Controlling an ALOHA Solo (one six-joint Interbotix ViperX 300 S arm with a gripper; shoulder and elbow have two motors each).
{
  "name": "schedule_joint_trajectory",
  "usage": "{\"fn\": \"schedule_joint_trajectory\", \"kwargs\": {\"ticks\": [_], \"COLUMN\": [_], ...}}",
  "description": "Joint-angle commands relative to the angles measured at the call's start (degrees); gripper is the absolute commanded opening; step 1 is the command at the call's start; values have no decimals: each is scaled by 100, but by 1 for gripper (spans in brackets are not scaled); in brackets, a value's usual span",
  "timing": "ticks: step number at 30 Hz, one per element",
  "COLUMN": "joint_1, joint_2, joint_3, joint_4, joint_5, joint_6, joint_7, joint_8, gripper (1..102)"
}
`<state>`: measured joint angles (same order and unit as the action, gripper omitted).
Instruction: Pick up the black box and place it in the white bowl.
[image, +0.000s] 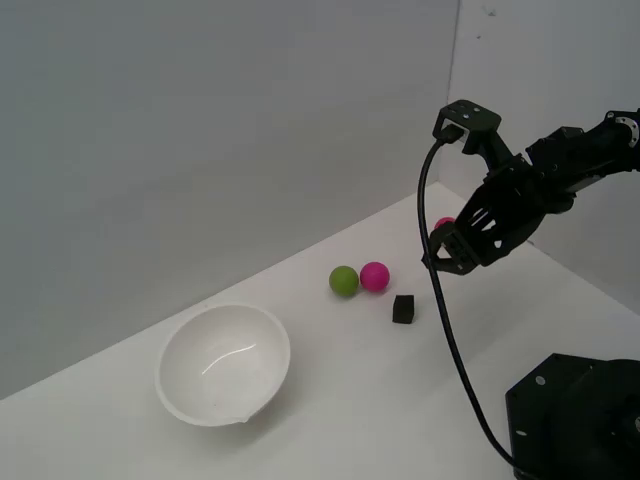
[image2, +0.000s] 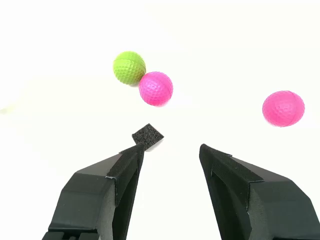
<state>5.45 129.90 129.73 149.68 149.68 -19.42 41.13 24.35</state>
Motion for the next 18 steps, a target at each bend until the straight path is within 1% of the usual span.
{"fn": "schedule_joint_trajectory", "kwargs": {"ticks": [1, 5, 7, 8, 9, 10, 12, 13, 16, 18], "joint_1": [0, -53, -53, -44, -44, -53, -44, -44, -44, -44], "joint_2": [-53, -220, -246, -237, -229, -229, -246, -255, -360, -483], "joint_3": [-35, -211, -229, -211, -220, -211, -229, -237, -352, -475], "joint_4": [-53, -62, -70, -70, -70, -79, -88, -88, -97, -123], "joint_5": [-62, -70, -79, -79, -79, -88, -97, -105, -114, -141], "joint_6": [-141, -167, -237, -290, -334, -378, -431, -466, -554, -598], "joint_7": [26, 26, 26, 35, 35, 70, 123, 158, 325, 369], "joint_8": [53, 44, 44, 44, 53, 53, 53, 53, 123, 158], "gripper": [59, 59, 60, 62, 67, 74, 96, 100, 100, 100]}}
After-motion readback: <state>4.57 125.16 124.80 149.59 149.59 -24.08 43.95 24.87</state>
